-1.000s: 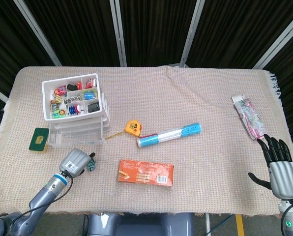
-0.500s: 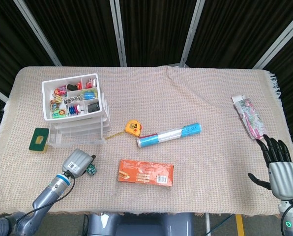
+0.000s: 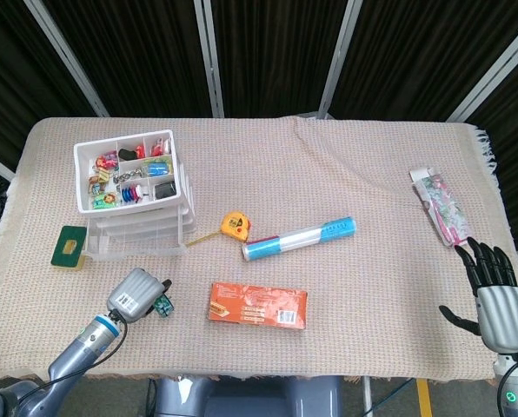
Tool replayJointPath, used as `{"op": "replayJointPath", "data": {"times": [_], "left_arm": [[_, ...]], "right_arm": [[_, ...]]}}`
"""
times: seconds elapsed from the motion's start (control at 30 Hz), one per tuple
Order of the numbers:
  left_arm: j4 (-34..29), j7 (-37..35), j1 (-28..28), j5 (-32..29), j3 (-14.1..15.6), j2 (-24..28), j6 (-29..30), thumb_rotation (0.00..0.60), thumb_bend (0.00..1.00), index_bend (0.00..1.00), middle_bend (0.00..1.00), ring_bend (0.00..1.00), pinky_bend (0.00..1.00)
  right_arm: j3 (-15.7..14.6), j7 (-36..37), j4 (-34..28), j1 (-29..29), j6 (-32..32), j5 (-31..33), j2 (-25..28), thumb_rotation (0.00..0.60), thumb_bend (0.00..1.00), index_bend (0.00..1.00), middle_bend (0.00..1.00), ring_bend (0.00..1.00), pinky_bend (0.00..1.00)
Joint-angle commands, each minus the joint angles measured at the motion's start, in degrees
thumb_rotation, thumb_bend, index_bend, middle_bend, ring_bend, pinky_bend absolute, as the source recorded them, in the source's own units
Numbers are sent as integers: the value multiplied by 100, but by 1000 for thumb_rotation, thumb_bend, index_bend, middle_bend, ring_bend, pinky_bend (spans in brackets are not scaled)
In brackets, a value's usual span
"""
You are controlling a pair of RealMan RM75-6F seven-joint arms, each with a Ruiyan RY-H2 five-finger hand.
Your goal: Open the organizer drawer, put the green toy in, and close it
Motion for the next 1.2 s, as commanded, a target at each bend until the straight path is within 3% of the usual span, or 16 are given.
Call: {"op": "replayJointPath", "data": {"times": [0.03,0.33,0.67,0.9,1.2], "left_arm": [[-234,-248,95,401,175,248,287,600,329,569,865,848,693],[-915,-650,189,1134,310,1028,877,600,327,568,865,848,693],[-1706,-781,150,1166,-41,1878,1217,600,328,568,865,848,693],[-2033,-896,4,517,-525,2275,1133,600,328,566,865,848,693],[-1659,-940,-248,-744,-942,2157,615,600,327,561,864,848,693]], "right_arm": [[8,22,0,-7,12,8,13,600,4,93,0,0,19],[3,-26,-59,-27,82,-58,33,600,7,93,0,0,19],[-9,4,-195,-114,349,-272,116,600,4,93,0,0,19],[-23,-29,-243,-136,403,-344,134,600,4,92,0,0,19],[-23,-53,-234,-134,388,-350,122,600,6,92,0,0,19]]}}
